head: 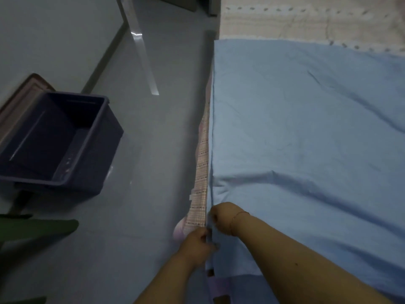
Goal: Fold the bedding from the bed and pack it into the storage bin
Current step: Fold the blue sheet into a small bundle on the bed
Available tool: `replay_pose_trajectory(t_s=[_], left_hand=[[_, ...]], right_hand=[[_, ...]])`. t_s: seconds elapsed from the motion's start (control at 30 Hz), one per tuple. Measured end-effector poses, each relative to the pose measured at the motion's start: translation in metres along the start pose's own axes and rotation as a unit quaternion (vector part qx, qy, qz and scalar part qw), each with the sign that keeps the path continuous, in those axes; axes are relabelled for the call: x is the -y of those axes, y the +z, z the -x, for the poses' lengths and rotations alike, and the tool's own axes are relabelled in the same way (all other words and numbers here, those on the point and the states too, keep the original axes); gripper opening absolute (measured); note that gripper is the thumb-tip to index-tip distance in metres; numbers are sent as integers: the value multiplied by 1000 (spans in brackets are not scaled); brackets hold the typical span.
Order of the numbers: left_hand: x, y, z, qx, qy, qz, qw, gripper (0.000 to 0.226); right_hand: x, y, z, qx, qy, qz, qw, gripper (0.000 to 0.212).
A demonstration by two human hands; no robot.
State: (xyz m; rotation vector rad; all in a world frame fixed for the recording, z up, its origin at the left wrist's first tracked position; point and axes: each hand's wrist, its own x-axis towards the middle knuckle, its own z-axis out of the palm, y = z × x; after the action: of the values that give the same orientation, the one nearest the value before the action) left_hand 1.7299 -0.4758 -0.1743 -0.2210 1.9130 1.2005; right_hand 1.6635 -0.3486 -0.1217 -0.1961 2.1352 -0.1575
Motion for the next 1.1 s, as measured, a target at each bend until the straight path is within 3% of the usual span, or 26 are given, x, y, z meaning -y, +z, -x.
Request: replay_pose_trajectory(t_s=[0.13,0.2,0.23,0.33,0.4,0.5,0.53,0.57,0.63,0.67,0.73,0.8,0.87,0.9,0.93,1.0,1.1], left_hand=[[14,-2,-4,57,14,19,998,50],[18,0,1,54,23,-22,998,23],[18,0,3,53,32,-37,997,7],[24,2,5,-11,94,-122,988,38],[25,2,9,-26,127,-147,981,46],[20,2,19,-8,152,-171,973,49],[19,2,21,3,151,-168,974,48],[17,3,23,14,151,-165,975,47],[13,7,25,25,136,-140,980,45],[11,9,26,18,124,-117,985,43],[4,11,33,-11,112,-65,992,39],[-2,11,44,-39,119,-29,992,29],[-11,5,57,-40,132,45,989,24],[-16,1,64,-26,133,88,987,27],[-21,-2,69,0,133,120,984,30],[-32,-7,77,47,119,131,983,29],[-55,-15,86,101,65,120,985,29]], right_hand=[[1,20,17,-60,-30,-104,992,18],[5,34,21,-106,-22,-219,970,12],[6,40,22,-146,-8,-277,950,11],[1,66,26,-282,67,-414,863,22],[-6,85,29,-330,140,-479,801,32],[-15,109,40,-372,234,-552,709,29],[-17,113,45,-357,249,-540,721,24],[-16,115,52,-314,271,-502,759,18],[-11,119,64,-237,305,-430,816,29],[-11,124,68,-212,311,-418,827,34],[-13,137,73,-186,337,-486,785,39],[-11,150,72,-198,356,-671,620,49],[-4,157,68,-192,337,-839,380,57],[-1,156,69,-192,312,-883,293,53],[0,152,72,-196,276,-912,230,47],[2,137,84,-252,223,-928,159,34],[-14,118,98,-332,241,-902,138,33]])
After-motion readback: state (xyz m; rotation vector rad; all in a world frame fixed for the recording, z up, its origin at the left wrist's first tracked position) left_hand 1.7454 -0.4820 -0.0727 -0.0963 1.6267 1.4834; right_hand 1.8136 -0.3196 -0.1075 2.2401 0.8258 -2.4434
